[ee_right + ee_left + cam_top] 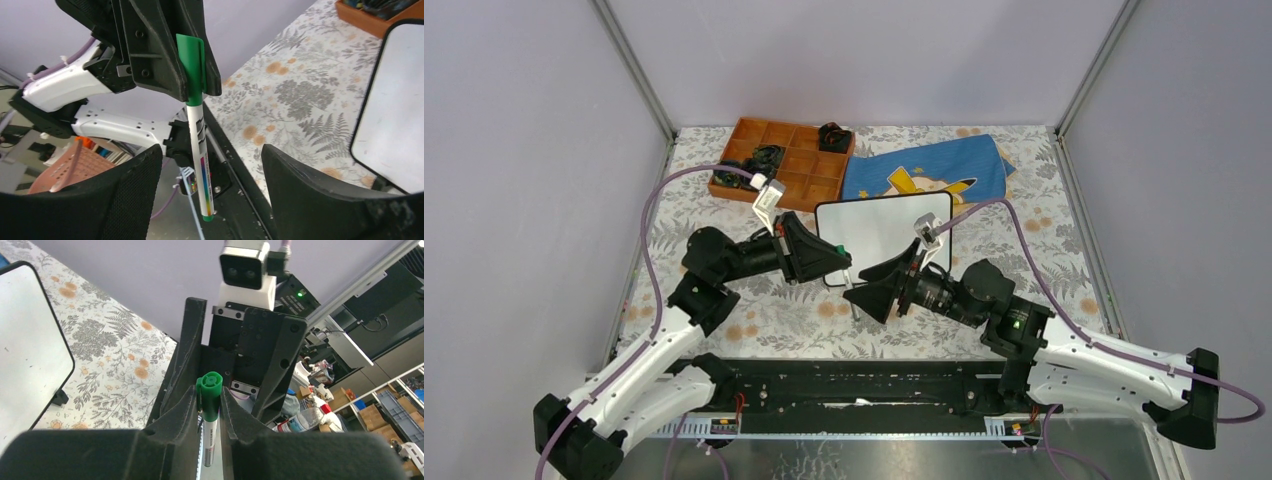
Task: Write a sentence on the whiteboard
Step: Open the whiteboard marker at the center of the board.
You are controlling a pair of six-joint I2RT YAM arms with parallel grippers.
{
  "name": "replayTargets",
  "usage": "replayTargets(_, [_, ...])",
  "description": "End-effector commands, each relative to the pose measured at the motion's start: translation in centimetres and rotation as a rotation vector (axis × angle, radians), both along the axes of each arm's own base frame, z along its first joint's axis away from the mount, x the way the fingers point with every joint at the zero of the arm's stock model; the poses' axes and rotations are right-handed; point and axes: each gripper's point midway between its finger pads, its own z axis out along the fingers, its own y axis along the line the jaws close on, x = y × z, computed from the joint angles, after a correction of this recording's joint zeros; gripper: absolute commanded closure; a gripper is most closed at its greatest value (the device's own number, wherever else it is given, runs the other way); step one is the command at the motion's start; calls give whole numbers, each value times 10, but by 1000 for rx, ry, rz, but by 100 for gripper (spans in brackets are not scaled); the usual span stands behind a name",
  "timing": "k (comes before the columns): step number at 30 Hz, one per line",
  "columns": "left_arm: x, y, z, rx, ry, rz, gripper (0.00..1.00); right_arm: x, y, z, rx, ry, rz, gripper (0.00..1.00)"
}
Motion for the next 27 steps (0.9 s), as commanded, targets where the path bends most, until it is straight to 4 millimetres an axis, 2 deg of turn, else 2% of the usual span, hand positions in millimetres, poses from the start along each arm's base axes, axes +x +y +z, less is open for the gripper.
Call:
replayTargets(1, [-19,4,17,-50,-94,-60,100,-23,10,36,128,24,131,21])
replayTargets(6, [-32,7,24,-86,-120,-109,100,-32,21,52,187,30,208,26])
replayTargets(11, [-36,10,27,-94,-133,-112,100,-29,26,62,243,32,205,35])
replayTargets(18, [-40,12,27,-90,-138,-112,100,-27,31,69,294,41,208,40])
replayTargets(27, [-42,15,32,-97,-151,-97,100,-28,33,62,277,56,221,66])
